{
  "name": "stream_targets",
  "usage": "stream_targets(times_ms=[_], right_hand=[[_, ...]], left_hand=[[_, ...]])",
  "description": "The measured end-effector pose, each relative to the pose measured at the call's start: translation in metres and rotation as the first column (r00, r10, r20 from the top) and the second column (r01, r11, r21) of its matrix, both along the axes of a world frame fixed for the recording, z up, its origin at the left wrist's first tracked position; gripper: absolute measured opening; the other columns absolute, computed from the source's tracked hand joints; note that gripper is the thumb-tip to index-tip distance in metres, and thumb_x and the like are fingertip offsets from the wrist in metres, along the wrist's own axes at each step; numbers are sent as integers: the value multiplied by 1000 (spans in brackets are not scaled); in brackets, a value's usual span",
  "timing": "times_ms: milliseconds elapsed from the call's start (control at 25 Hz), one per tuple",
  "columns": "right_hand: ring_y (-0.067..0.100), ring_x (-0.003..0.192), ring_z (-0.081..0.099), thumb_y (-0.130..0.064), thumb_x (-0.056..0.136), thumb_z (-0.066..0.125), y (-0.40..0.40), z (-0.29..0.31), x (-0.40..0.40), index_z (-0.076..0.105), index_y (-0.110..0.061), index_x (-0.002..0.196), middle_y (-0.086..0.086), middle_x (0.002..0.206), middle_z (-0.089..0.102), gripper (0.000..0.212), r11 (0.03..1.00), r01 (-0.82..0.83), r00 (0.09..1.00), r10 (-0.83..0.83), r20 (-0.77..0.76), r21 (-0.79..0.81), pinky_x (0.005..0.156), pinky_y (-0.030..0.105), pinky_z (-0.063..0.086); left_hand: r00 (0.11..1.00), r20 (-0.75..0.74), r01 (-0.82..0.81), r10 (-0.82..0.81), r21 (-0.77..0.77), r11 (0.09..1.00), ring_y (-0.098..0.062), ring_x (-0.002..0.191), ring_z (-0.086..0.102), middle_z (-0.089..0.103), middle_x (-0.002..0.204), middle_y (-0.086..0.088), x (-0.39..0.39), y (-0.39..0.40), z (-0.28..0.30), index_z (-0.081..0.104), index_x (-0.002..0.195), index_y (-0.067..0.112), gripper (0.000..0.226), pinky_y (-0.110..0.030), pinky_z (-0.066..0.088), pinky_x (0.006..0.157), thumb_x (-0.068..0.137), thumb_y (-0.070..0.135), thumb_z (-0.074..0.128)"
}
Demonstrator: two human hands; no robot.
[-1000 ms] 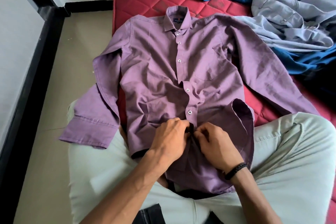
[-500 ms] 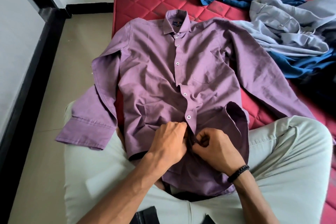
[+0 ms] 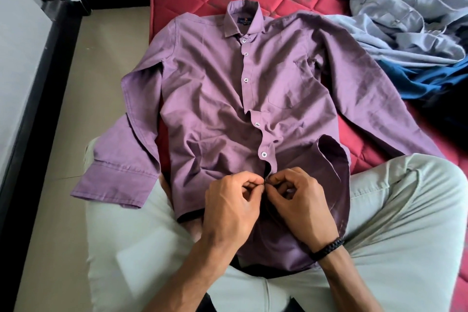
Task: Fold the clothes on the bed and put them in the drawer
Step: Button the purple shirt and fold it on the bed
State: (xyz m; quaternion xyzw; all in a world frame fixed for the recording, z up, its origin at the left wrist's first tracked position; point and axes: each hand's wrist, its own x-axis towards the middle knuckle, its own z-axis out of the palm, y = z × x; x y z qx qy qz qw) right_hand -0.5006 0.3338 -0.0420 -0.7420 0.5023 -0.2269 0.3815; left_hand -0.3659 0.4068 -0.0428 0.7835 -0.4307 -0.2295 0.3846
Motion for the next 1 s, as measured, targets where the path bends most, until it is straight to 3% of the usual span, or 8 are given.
stream_targets(times_ms=[120, 240, 520, 680, 880, 1000], right_hand=[[12, 71, 67, -14, 82, 84, 1, -2, -2, 77, -22, 83, -10, 87, 69, 11, 998, -46, 999, 46, 1, 41, 64, 16, 50], [9, 73, 69, -15, 86, 81, 1, -3, -4, 77, -21, 88, -10, 87, 72, 8, 994, -12, 998, 4, 70, 110, 66, 21, 54], [7, 61, 64, -14, 90, 78, -2, -1, -9, 77, -21, 92, -2, 70, 72, 7, 971, -27, 980, -22, 199, 238, 60, 20, 50], [10, 66, 68, -16, 89, 79, -2, -3, -10, 78, -21, 94, -4, 74, 74, 7, 971, -23, 983, -22, 183, 237, 63, 24, 53], [13, 72, 71, -16, 88, 80, 0, 0, -9, 80, -21, 93, -7, 82, 75, 7, 976, -32, 979, -13, 206, 214, 70, 29, 58], [12, 71, 69, -18, 93, 74, 3, 2, -11, 82, -24, 96, -7, 81, 73, 9, 979, -67, 975, 23, 222, 192, 71, 26, 55]], left_hand=[[1000, -23, -9, 9, -16, 1000, 3, 71, 71, 76, 83, 19, -2, -1, -2, 77, 94, 29, 9, -31, 59, 68, 85, 29, 75], [996, -83, -39, 38, -16, 999, 5, 72, 71, 77, 84, 18, -3, -2, -3, 78, 93, 27, 9, -30, 61, 69, 84, 28, 75], [914, -388, -131, 116, -13, 991, -5, 71, 75, 78, 78, 12, -3, -5, -1, 80, 86, 23, 14, -31, 63, 75, 83, 10, 82], [887, -446, -139, 124, -1, 990, -8, 71, 76, 78, 78, 9, -4, -4, -1, 80, 88, 20, 13, -31, 63, 76, 84, 7, 81], [897, -411, -176, 164, 9, 984, -6, 72, 75, 78, 77, 10, -5, -5, -5, 80, 87, 20, 10, -31, 63, 76, 83, 11, 82], [841, -504, -204, 196, 40, 978, -13, 71, 77, 79, 77, 2, -2, -5, -9, 80, 90, 17, 8, -36, 64, 76, 84, 11, 83]])
